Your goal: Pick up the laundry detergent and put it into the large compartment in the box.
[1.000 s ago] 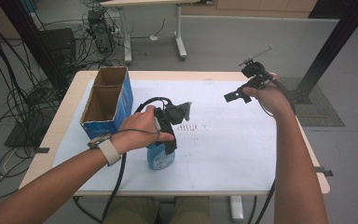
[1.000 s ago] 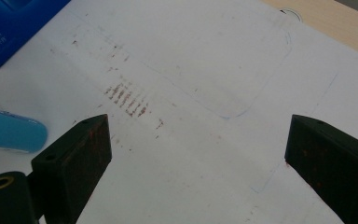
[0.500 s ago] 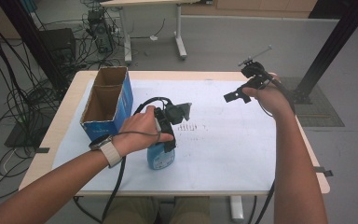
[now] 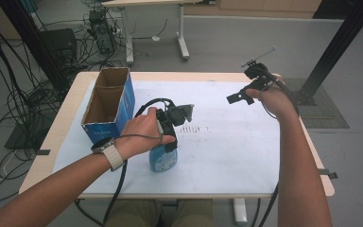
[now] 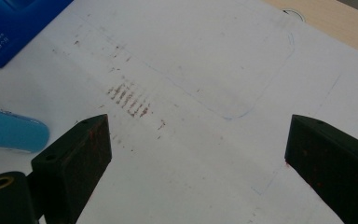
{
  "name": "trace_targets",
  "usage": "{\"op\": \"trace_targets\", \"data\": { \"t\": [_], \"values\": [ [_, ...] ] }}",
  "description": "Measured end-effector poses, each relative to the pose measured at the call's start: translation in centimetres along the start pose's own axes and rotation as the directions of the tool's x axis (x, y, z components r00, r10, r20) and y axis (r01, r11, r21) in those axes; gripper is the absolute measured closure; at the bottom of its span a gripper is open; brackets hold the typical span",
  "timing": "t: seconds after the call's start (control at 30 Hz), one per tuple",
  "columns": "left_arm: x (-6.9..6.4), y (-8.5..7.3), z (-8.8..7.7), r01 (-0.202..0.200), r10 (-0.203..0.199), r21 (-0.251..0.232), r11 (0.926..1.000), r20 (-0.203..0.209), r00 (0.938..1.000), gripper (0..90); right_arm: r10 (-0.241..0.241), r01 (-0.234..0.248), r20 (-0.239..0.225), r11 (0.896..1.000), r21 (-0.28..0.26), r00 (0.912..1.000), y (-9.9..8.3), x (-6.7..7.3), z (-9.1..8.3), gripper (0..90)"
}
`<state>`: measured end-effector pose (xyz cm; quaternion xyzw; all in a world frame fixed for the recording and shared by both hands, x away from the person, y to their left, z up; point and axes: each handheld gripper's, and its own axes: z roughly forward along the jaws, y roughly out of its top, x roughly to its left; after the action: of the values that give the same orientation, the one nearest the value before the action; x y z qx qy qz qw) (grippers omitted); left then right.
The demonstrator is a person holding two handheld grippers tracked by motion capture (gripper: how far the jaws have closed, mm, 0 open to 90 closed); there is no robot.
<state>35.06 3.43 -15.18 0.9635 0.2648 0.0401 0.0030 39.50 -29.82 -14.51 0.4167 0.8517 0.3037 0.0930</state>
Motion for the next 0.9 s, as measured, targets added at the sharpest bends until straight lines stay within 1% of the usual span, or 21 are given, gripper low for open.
{"op": "trace_targets", "data": {
  "t": [0.1, 0.57, 0.9],
  "values": [
    [0.15, 0.11, -0.01, 0.001, -0.001, 0.004, 1.0000, 0.013, 0.9999, 36.7, -0.001, 0.001, -0.001, 1.000, -0.001, 1.0000, 0.01, 0.04, -0.02, 6.9],
    [0.13, 0.22, -0.01, 0.007, -0.008, 0.010, 0.9999, 0.016, 0.9998, 37.8, -0.001, 0.001, 0.006, 1.000, 0.002, 1.0000, 0.10, 0.46, -0.08, 6.9],
    [-0.25, 0.27, -0.04, 0.007, -0.007, 0.010, 0.9999, 0.009, 0.9999, 38.2, -0.001, 0.001, 0.008, 1.000, 0.000, 1.0000, 0.47, 0.80, -0.13, 6.9]
  ]
}}
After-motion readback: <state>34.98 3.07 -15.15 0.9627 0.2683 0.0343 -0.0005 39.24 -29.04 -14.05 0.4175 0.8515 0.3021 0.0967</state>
